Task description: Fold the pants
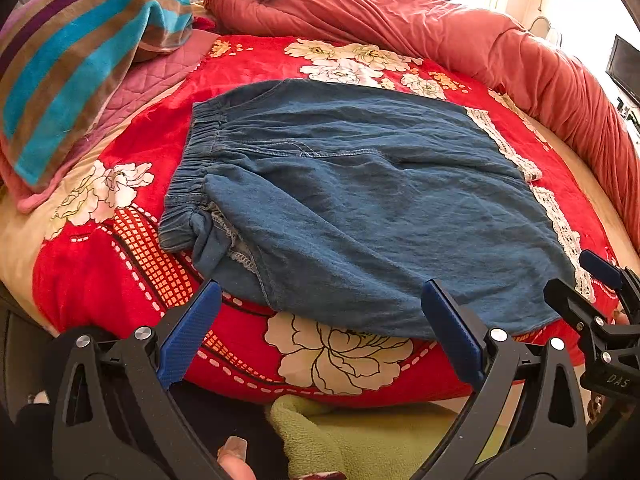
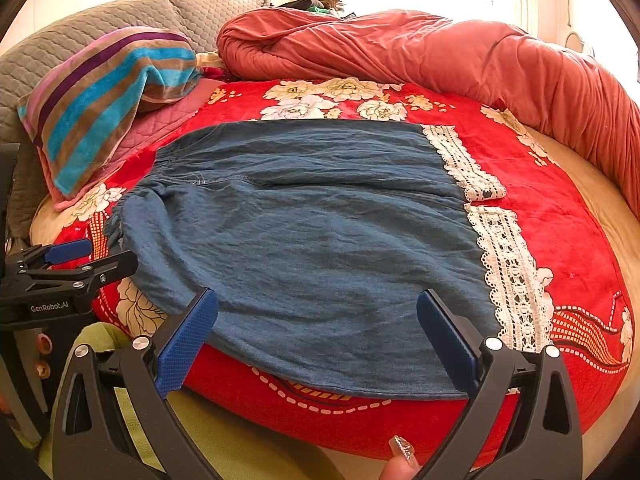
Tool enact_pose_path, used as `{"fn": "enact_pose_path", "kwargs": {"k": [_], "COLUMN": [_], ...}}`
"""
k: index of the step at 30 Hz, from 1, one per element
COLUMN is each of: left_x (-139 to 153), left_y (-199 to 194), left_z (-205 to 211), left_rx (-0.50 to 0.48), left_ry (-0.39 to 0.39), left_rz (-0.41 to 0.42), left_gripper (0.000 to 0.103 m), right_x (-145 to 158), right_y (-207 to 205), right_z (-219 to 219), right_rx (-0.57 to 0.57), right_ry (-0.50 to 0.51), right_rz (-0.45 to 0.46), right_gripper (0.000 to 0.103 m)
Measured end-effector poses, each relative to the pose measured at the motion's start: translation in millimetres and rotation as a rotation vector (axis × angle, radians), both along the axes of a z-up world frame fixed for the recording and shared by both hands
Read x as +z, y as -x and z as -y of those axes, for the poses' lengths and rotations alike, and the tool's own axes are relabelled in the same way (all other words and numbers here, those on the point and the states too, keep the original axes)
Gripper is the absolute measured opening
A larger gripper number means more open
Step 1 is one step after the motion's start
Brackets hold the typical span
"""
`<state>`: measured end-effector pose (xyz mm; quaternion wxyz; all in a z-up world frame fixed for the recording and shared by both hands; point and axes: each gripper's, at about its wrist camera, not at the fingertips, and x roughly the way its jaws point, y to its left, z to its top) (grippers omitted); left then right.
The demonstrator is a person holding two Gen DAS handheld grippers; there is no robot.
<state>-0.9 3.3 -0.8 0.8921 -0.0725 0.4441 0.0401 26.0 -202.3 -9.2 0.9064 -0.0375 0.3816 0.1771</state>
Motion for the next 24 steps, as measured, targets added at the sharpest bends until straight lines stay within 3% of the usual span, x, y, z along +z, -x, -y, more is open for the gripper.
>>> {"fn": "enact_pose_path", "kwargs": {"k": [24], "left_x": [0.2], "left_y": [-0.7], "left_z": [2.2], "left_rx": [0.002], "left_ry": [-0.005], "left_rz": [-0.003], "left_gripper": [0.094], "right_x": [1.8], "right_y": [2.0], "right_z": [-1.6], "right_rx": [-0.011], "right_ry": [-0.005], "right_rz": [0.009], "right_gripper": [0.099]}}
